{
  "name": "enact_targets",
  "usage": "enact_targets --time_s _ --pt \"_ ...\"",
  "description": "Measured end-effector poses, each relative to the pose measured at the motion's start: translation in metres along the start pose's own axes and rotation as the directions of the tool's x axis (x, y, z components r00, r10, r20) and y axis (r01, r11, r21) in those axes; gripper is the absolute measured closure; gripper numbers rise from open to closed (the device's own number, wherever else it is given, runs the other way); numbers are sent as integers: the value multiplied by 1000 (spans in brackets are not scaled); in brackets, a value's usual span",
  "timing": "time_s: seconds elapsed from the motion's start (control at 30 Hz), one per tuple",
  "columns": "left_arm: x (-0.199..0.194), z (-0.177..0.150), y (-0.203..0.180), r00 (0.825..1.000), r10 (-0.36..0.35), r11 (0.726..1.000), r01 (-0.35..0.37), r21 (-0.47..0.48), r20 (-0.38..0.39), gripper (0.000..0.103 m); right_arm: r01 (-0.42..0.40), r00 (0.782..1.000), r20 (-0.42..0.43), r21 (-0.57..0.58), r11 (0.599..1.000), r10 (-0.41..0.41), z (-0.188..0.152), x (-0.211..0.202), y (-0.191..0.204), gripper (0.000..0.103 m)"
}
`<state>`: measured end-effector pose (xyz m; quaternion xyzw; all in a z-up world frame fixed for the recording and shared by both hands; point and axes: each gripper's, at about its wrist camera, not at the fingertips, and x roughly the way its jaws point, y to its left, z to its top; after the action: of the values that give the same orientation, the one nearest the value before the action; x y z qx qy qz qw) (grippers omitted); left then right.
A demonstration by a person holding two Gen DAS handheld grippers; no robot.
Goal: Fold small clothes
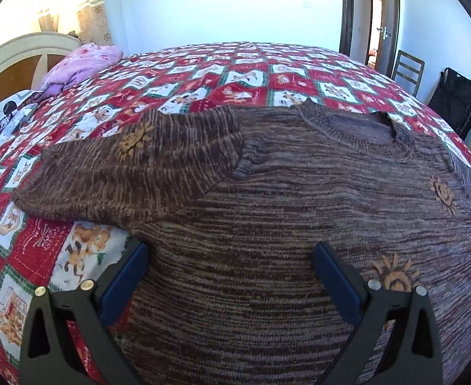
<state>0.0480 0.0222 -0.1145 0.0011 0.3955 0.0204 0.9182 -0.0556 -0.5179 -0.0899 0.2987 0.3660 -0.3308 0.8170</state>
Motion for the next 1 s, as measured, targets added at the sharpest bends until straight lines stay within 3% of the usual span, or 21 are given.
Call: enact_targets --time_s 0.1,0.23,0.43,0.53,0.57,0.7,0.8,0.9,1.0 --pt "2 0 -1 1000 0 1000 0 -6 4 0 29 1000 8 -51 998 -29 -1 0 7 46" --pt "3 1 -3 1000 6 1000 -6 -3 8 0 48 999 6 -119 992 -48 0 -2 13 74" --pt "4 1 0 1000 -7 1000 7 -10 13 0 59 998 10 -184 981 -58 -5 -6 18 82" --pt "4 0 0 1000 -12 1000 12 -12 18 0 46 999 12 -183 982 -44 -4 -10 20 97" --pt "4 -1 0 1000 -14 1000 15 -12 20 0 38 999 23 -177 983 -35 -3 -17 23 97" --pt "4 -1 0 1000 -17 1000 17 -13 21 0 -33 995 87 -212 977 53 -2 -55 52 97" --pt "3 0 2 1000 -29 1000 29 -9 10 0 -121 986 80 -267 956 147 -9 -82 89 97" --pt "-3 2 7 998 -67 998 68 17 -20 0 -226 965 50 -325 918 256 -28 -111 135 97" --pt "-18 -2 15 997 -81 997 81 14 9 0 -329 934 -4 -395 858 357 -62 -132 188 97"
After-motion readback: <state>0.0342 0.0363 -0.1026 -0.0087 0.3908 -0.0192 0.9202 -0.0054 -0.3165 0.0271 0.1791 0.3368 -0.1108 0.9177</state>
